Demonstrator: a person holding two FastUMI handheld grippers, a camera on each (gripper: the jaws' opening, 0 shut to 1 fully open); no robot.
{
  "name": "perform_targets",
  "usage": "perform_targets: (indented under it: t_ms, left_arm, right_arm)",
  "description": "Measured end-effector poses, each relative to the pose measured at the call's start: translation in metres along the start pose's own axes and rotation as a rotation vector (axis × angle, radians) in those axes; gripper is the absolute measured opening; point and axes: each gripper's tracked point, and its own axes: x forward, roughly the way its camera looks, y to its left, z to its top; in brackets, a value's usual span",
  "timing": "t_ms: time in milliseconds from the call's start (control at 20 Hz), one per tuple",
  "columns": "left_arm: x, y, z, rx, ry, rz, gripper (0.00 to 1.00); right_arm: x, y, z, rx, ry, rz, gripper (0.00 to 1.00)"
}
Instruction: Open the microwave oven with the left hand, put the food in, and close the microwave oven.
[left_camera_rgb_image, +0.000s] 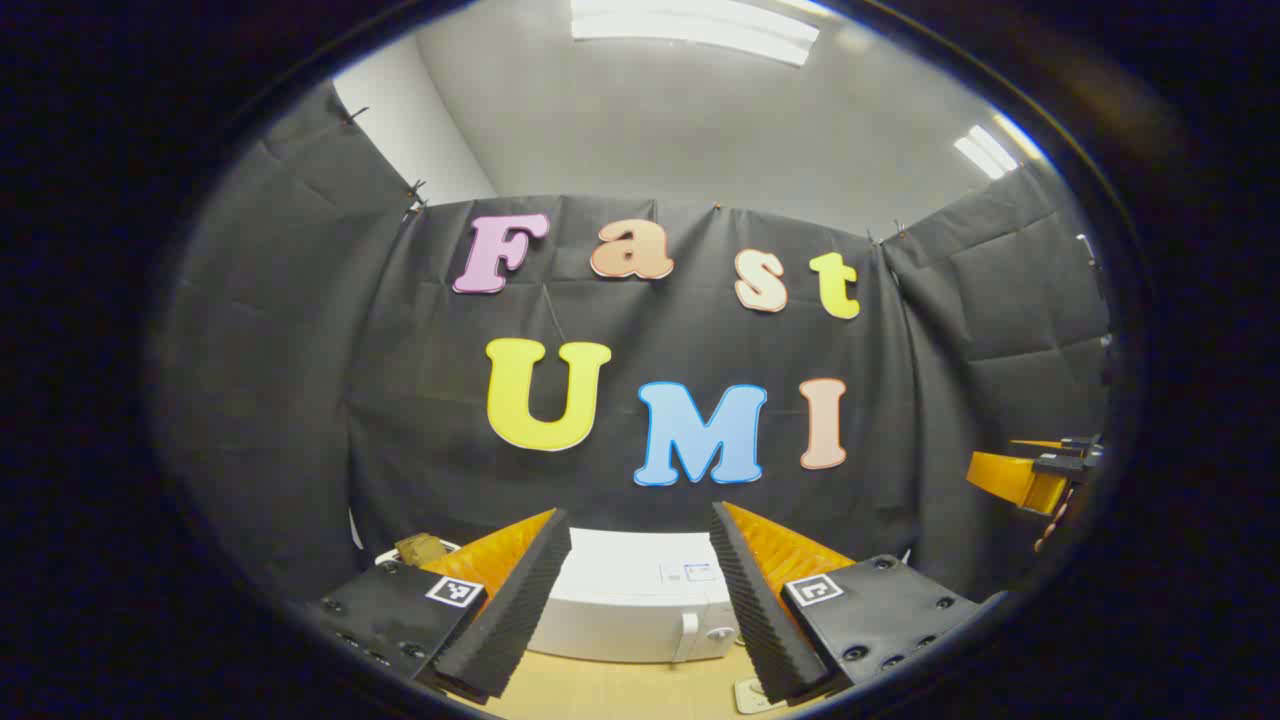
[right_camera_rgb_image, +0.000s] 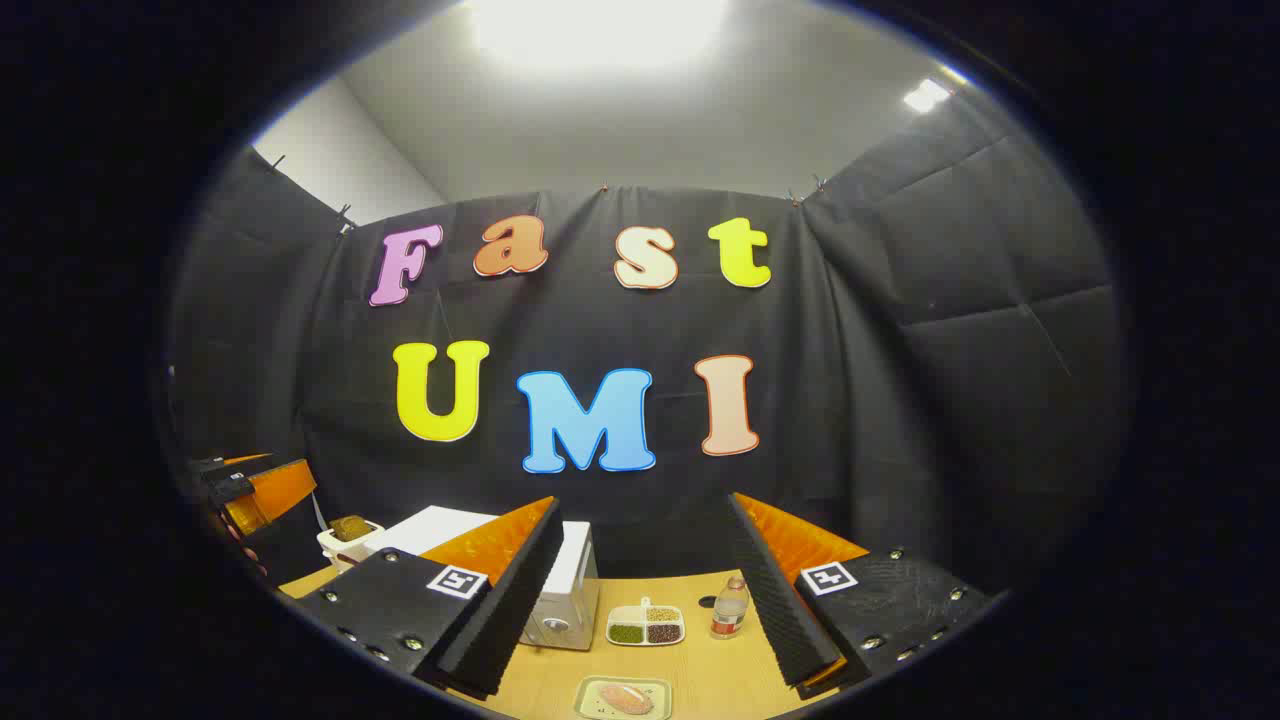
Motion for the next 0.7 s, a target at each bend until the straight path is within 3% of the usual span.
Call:
perform_targets:
  t_ms: [100, 250, 600, 700]
  left_arm:
    - [0.001, -0.007, 0.004, 0.009, -0.031, 0.016, 0.94]
    - [-0.001, -0.011, -0.003, 0.006, -0.05, 0.05, 0.9]
    - [0.005, -0.018, -0.006, 0.018, -0.056, -0.019, 0.9]
    - [0.013, -0.018, -0.011, -0.011, -0.06, -0.026, 0.98]
  right_arm:
    - [0.013, 0.0, -0.004, 0.014, 0.011, 0.034, 0.98]
    - [0.027, -0.004, -0.012, 0.031, 0.021, 0.07, 0.98]
    - [0.033, 0.003, -0.015, 0.028, 0.031, 0.039, 0.99]
    - [0.033, 0.005, -0.014, 0.019, 0.025, 0.028, 0.99]
